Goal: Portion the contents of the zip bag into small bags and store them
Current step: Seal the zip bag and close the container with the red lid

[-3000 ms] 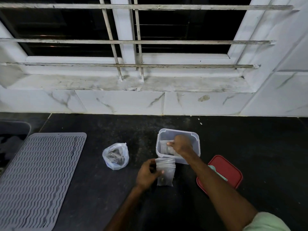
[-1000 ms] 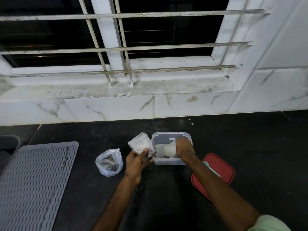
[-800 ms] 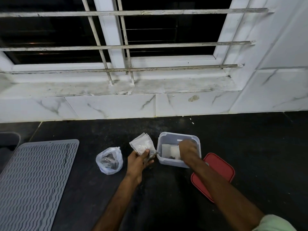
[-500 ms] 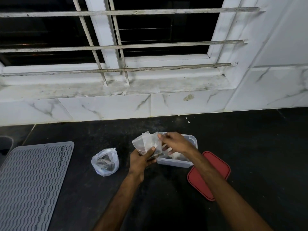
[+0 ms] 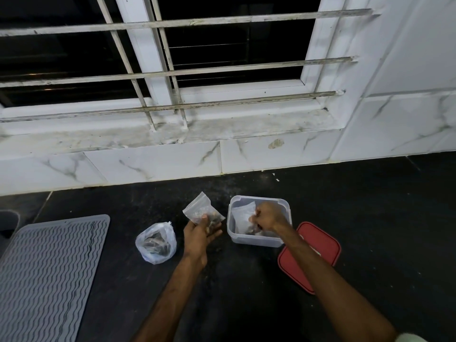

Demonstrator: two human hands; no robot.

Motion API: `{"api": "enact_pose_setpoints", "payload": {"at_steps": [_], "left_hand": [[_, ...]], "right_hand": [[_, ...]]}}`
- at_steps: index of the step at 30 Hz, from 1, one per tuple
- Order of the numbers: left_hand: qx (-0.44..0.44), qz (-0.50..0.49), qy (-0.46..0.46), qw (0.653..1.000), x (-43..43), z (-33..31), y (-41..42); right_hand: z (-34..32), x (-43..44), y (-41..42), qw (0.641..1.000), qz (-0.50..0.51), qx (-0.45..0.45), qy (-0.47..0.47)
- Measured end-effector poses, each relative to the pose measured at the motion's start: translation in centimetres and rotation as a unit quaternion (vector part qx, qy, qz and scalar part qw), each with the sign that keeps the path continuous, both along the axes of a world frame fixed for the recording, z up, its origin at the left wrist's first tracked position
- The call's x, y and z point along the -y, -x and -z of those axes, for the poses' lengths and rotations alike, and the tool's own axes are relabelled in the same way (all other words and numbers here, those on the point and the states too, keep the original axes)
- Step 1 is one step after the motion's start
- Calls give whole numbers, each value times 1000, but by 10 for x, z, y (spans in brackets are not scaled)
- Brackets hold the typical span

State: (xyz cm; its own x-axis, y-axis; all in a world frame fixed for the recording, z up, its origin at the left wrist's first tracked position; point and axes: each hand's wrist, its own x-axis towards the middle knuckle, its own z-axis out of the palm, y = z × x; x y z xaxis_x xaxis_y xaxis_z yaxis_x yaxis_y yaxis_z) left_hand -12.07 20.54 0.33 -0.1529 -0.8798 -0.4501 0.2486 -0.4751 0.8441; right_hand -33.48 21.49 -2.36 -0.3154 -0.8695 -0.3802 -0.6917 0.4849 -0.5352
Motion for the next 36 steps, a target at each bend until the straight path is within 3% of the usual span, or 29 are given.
{"api": "enact_pose_setpoints", "payload": {"at_steps": [3,6,9,11,13,14,15,18,20,23,25,30,33,36], "left_hand": [[-4,27,-5,1000,-3,-4,1],[5,48,18,999,-6,-8,5],[29,36,31,998,-4,-7,13],[54,43,43,997,-2,-7,22],[80,57,60,993,-1,-6,35],[96,63,67,991,-1,-5,44],[112,67,74,989,0,-5,52],[166,99,98,976,3,2,73],[223,102,143,959,2,6,80],[401,88,264,873,6,10,75],[466,103,278,834,11,15,65],[470,205,176,841,15,33,45],[450,199,141,859,11,39,40],[410,197,111,884,7,40,35]], "right_hand": [[15,4,-15,998,-29,-30,-41],[14,6,-20,989,-43,-123,-67],[-11,3,-17,987,6,-161,7],[-33,-3,-13,995,43,-12,90],[-53,-14,-11,965,78,231,101],[-59,-19,-9,945,87,297,106],[-59,-23,-6,940,83,309,120],[-47,-31,7,946,108,259,164],[-35,-35,21,964,124,178,155],[-27,-39,32,992,97,17,78],[-24,-36,28,996,70,-46,38],[-24,-15,7,994,8,-105,-39],[-25,-6,4,979,-51,-171,-94],[-28,-2,-2,963,-67,-247,-87]]}}
